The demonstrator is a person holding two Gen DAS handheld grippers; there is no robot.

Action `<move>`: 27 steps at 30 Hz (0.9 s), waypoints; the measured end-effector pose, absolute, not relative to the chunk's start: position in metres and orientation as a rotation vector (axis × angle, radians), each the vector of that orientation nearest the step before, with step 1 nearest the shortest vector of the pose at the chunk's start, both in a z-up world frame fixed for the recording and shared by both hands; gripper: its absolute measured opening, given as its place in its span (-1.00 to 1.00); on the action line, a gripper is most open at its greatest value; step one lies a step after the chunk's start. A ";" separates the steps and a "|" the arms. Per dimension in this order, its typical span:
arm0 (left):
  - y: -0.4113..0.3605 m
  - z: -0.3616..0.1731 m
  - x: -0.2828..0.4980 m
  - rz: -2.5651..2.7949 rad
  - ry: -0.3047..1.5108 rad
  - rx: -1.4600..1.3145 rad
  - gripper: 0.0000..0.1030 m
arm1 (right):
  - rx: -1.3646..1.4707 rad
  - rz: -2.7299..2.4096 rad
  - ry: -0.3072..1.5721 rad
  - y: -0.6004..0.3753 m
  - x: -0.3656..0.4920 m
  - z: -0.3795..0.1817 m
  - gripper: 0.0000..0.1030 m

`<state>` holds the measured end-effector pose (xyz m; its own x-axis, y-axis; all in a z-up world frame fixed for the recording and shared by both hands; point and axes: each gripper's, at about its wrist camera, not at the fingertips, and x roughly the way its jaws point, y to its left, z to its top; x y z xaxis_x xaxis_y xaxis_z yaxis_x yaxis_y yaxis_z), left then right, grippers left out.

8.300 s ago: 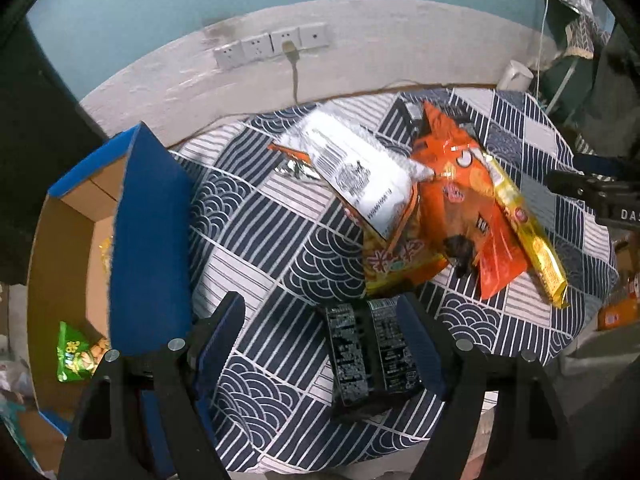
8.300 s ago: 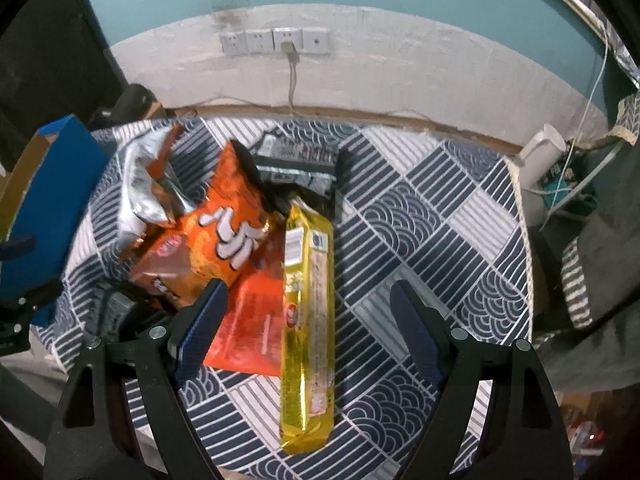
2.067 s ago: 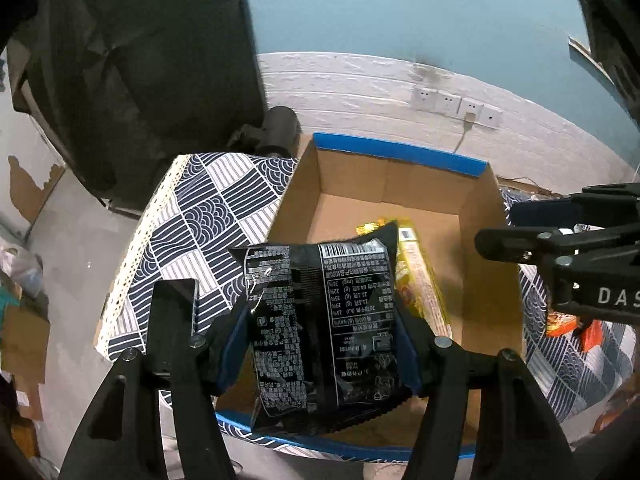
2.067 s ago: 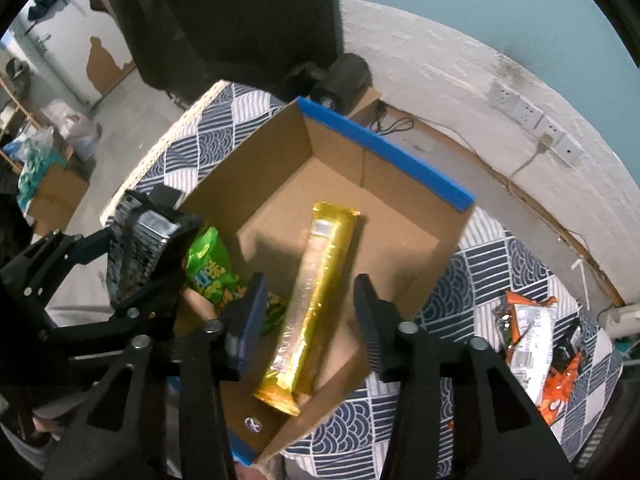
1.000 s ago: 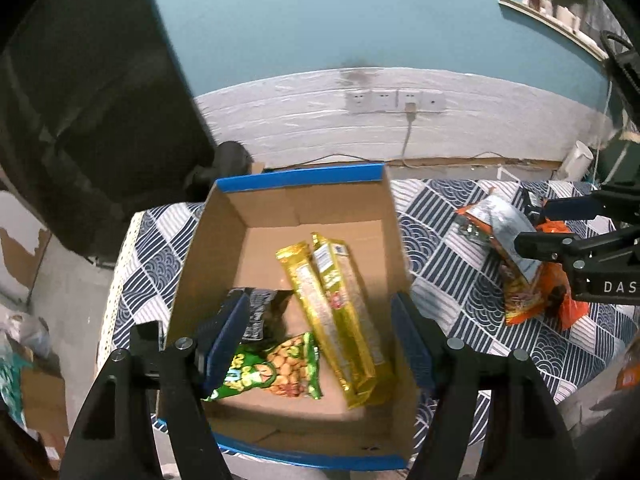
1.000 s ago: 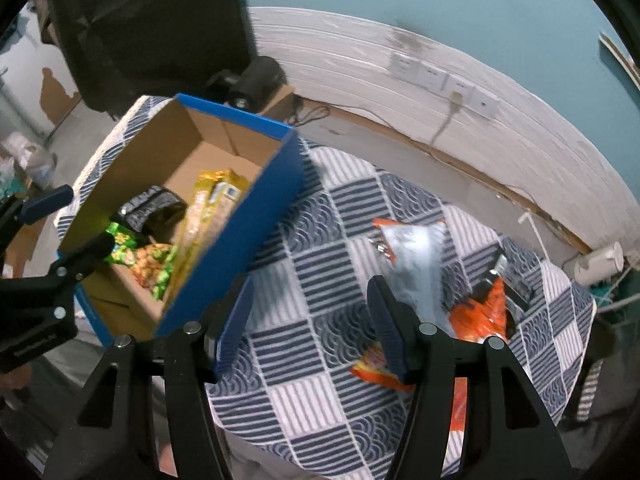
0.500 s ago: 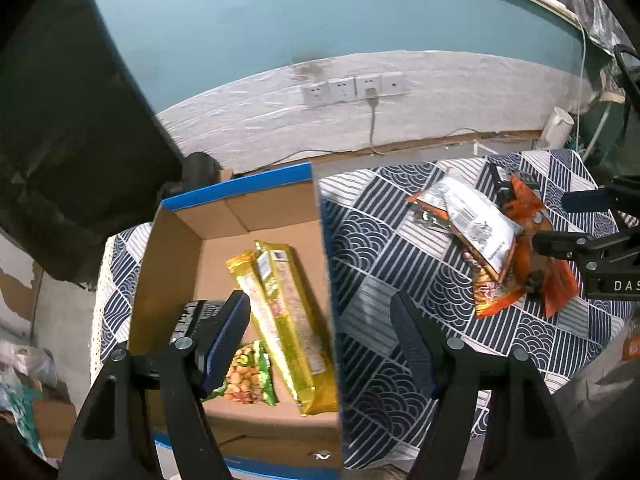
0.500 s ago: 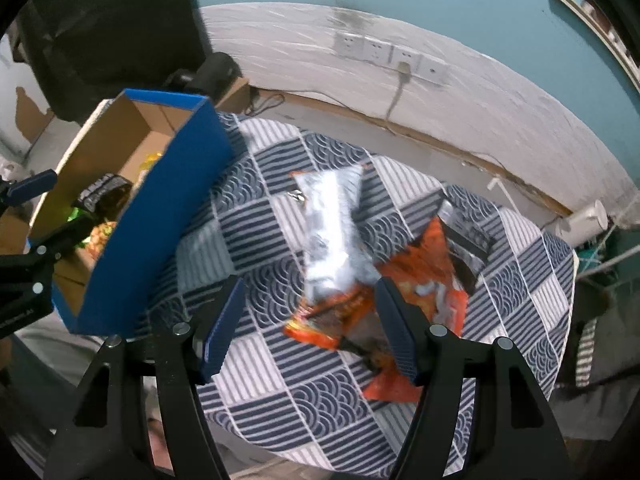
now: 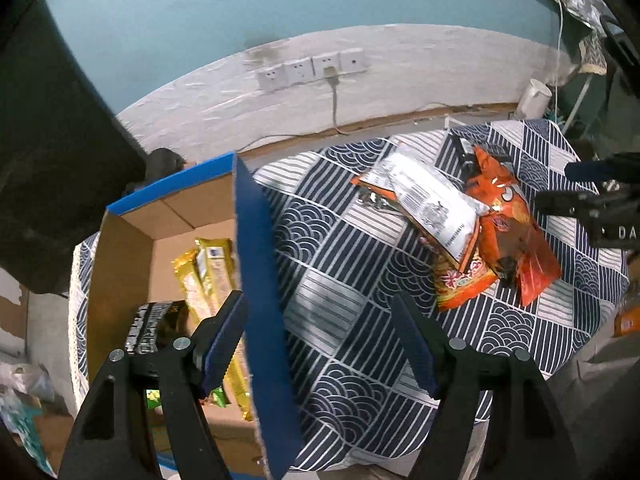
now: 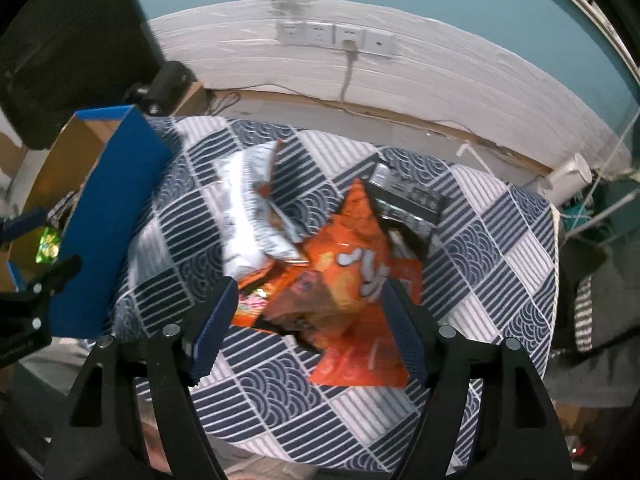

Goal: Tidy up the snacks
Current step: 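Move both open grippers over the pile of orange and white bags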

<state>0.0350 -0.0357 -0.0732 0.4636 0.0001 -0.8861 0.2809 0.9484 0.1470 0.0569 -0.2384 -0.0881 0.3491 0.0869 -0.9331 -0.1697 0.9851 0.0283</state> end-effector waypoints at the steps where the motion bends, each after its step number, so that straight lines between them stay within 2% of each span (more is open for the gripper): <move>1: -0.037 -0.075 0.036 -0.179 1.085 0.291 0.46 | -0.071 0.161 1.208 -0.242 0.058 -0.090 0.44; 12: -0.064 -0.089 0.057 -0.193 1.101 0.305 0.46 | 0.069 0.131 1.280 -0.270 0.079 -0.121 0.44; 27: -0.082 -0.121 0.086 -0.203 1.144 0.317 0.46 | 0.094 0.076 1.332 -0.283 0.101 -0.161 0.44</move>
<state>0.0858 -0.0817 -0.1209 0.4025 0.0035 -0.9154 0.3179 0.9372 0.1434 0.1007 -0.2826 -0.1614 0.2353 0.1089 -0.9658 -0.0016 0.9937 0.1117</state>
